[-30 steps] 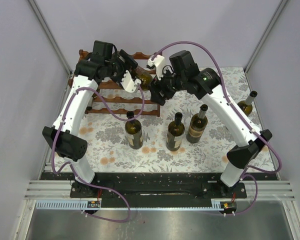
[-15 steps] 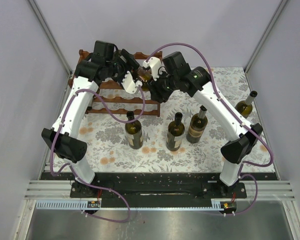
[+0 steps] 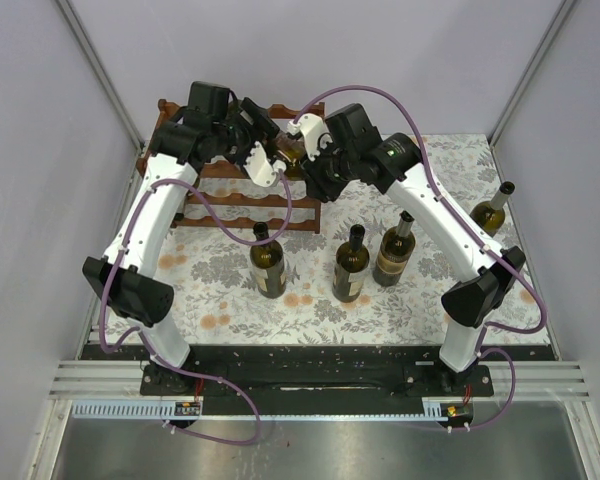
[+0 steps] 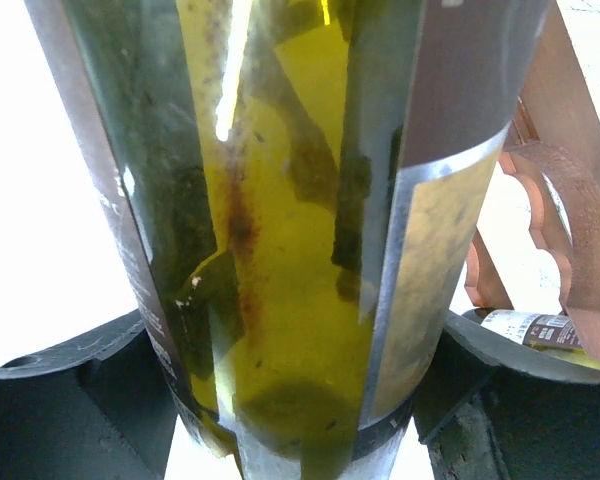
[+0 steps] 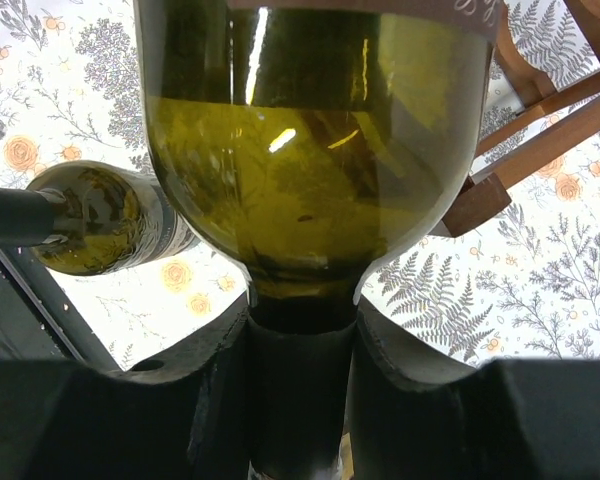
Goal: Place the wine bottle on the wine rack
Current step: Place the wine bottle in the wine rack.
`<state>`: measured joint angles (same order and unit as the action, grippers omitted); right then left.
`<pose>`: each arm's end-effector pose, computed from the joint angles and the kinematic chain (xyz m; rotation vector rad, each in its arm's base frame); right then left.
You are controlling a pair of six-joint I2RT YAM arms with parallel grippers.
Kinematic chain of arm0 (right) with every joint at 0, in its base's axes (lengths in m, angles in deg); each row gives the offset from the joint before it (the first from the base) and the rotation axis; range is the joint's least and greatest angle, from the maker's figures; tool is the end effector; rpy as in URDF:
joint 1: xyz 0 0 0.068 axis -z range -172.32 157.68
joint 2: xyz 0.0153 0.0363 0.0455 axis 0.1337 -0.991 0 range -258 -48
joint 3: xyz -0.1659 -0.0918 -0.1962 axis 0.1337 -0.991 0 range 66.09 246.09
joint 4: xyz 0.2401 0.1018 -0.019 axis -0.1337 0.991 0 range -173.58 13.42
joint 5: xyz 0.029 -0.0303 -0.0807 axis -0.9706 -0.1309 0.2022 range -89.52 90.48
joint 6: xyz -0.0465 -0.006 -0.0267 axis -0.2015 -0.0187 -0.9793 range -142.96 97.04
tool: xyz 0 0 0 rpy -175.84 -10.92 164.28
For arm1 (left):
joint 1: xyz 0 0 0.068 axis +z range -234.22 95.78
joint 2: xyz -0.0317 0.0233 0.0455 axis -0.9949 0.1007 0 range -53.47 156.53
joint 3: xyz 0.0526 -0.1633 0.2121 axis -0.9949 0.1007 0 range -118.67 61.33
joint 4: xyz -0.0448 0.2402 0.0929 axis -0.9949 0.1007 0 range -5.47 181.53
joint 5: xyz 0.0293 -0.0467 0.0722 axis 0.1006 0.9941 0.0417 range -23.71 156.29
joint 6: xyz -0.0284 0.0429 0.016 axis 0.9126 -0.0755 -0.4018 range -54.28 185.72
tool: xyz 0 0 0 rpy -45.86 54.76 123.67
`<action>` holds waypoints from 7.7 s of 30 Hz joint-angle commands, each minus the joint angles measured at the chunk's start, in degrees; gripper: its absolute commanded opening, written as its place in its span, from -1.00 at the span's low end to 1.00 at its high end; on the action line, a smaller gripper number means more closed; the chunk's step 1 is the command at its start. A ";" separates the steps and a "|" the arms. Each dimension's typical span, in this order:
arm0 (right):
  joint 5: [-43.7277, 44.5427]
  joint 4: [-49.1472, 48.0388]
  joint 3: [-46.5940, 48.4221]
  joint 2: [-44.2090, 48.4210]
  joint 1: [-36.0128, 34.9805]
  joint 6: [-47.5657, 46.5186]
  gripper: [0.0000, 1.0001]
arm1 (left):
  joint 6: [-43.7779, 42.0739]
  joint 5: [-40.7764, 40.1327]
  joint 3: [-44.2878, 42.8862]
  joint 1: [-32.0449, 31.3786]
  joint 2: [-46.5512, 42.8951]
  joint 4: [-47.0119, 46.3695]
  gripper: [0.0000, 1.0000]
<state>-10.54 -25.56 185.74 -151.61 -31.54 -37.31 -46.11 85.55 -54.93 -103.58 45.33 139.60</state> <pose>0.2917 0.2469 0.4226 -1.1374 2.0308 0.4422 0.3369 -0.1308 0.4395 2.1060 0.7511 0.5301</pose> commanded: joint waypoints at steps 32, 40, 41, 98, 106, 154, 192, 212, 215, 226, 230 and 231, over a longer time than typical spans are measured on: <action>8.38 -15.30 -3.29 5.97 -0.50 9.95 -1.00 | 1.52 -5.82 14.58 5.90 -9.77 -39.42 0.98; 12.52 -18.38 -4.25 5.18 -0.42 12.32 -1.00 | 6.01 -2.83 13.87 10.03 -12.32 -40.83 0.98; 12.61 -18.47 -4.34 5.18 -0.33 12.41 -1.00 | 5.92 -2.66 14.22 10.30 -12.58 -41.00 0.98; -4.79 -43.51 -18.13 2.44 2.48 55.30 -1.00 | 5.48 -13.81 28.20 15.49 -22.16 -41.62 0.98; -7.34 -52.21 -22.80 3.94 2.57 57.24 -1.00 | 3.46 -18.47 31.62 15.66 -22.60 -42.24 0.98; -5.94 -67.07 -37.92 11.77 5.03 55.75 -1.00 | 24.82 -4.15 27.06 16.98 -27.00 -19.29 0.98; -9.98 -54.31 -23.94 5.53 12.24 43.60 -1.00 | 18.94 -7.31 31.63 16.28 -29.10 -21.85 0.98; -7.52 -55.91 -18.67 3.06 5.47 56.27 -1.00 | 17.78 -15.13 34.79 8.63 -30.87 -25.00 0.97; -6.47 -56.35 -17.88 3.24 5.38 58.55 -1.00 | 20.42 -16.45 34.01 8.54 -30.34 -27.03 0.97; -6.55 -57.40 -21.57 5.09 5.47 63.65 -1.00 | 22.44 -17.68 33.91 8.19 -30.16 -27.30 0.96; -7.60 -60.91 -21.48 4.39 5.38 64.71 -1.00 | 21.83 -18.21 35.93 8.10 -30.95 -27.30 0.96; -7.52 -60.92 -21.22 4.38 5.38 64.88 -1.00 | 21.92 -18.39 36.20 7.93 -30.95 -27.30 0.97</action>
<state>-17.15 -73.01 162.64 -152.12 -26.16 27.08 -25.06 69.18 -19.24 -95.27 15.65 115.12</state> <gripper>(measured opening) 0.415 0.984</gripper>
